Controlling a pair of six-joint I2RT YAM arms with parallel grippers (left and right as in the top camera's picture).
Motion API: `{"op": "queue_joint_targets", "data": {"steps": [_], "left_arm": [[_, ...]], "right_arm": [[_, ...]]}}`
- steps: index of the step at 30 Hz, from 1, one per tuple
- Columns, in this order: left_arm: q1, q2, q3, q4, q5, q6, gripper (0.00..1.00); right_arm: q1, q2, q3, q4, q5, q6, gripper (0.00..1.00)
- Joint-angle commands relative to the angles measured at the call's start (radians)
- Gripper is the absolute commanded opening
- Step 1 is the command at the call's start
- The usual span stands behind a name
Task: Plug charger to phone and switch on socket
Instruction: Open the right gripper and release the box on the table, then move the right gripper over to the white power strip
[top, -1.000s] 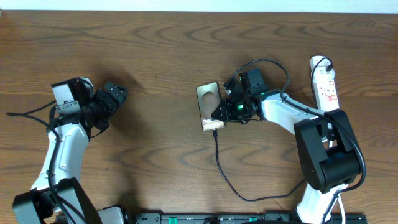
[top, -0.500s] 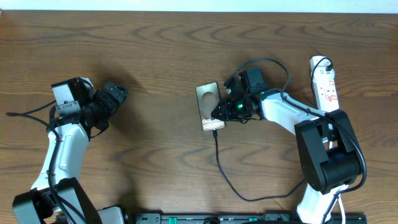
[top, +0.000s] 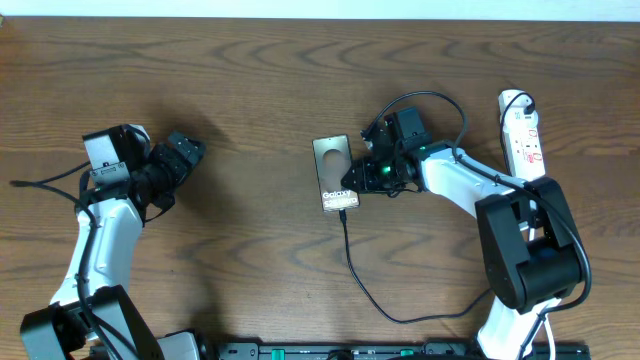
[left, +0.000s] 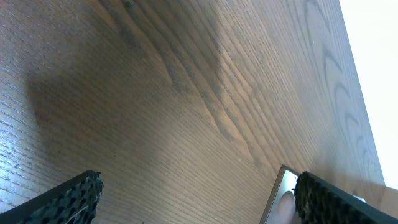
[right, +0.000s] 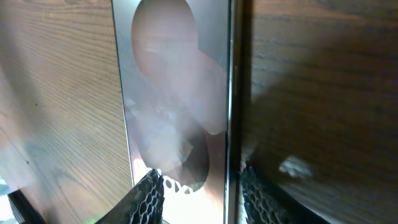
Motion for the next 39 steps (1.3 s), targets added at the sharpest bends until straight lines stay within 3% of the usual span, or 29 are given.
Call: {"op": "queue_joint_targets", "data": {"steps": [1,5,7,9,18,21,24,28,30,39], "left_arm": [[0.003,0.002,0.005,-0.003,-0.010,0.017,0.98],[0.003,0.002,0.005,-0.003,-0.010,0.017,0.98],[0.003,0.002,0.005,-0.003,-0.010,0.017,0.98],[0.003,0.002,0.005,-0.003,-0.010,0.017,0.98],[0.003,0.002,0.005,-0.003,-0.010,0.017,0.98],[0.003,0.002,0.005,-0.003,-0.010,0.017,0.98],[0.003,0.002,0.005,-0.003,-0.010,0.017,0.98],[0.003,0.002,0.005,-0.003,-0.010,0.017,0.98],[0.003,0.002,0.005,-0.003,-0.010,0.017,0.98],[0.003,0.002,0.005,-0.003,-0.010,0.017,0.98]], "right_arm": [[-0.011,-0.060,0.020,-0.053,-0.019,-0.012,0.40],[-0.019,-0.178,0.075,-0.156,-0.047,-0.018,0.33],[-0.024,-0.242,0.104,-0.221,-0.039,-0.058,0.13],[-0.031,-0.299,0.126,-0.281,0.007,-0.074,0.01],[-0.147,-0.542,0.166,-0.460,0.311,-0.094,0.01],[-0.228,-0.592,0.166,-0.476,0.358,-0.100,0.23],[-0.327,-0.614,0.168,-0.506,0.357,-0.138,0.34],[-0.458,-0.613,0.171,-0.544,0.358,-0.153,0.77],[-0.523,-0.613,0.171,-0.550,0.359,-0.174,0.86],[-0.760,-0.582,0.202,-0.575,0.358,-0.200,0.94]]}}
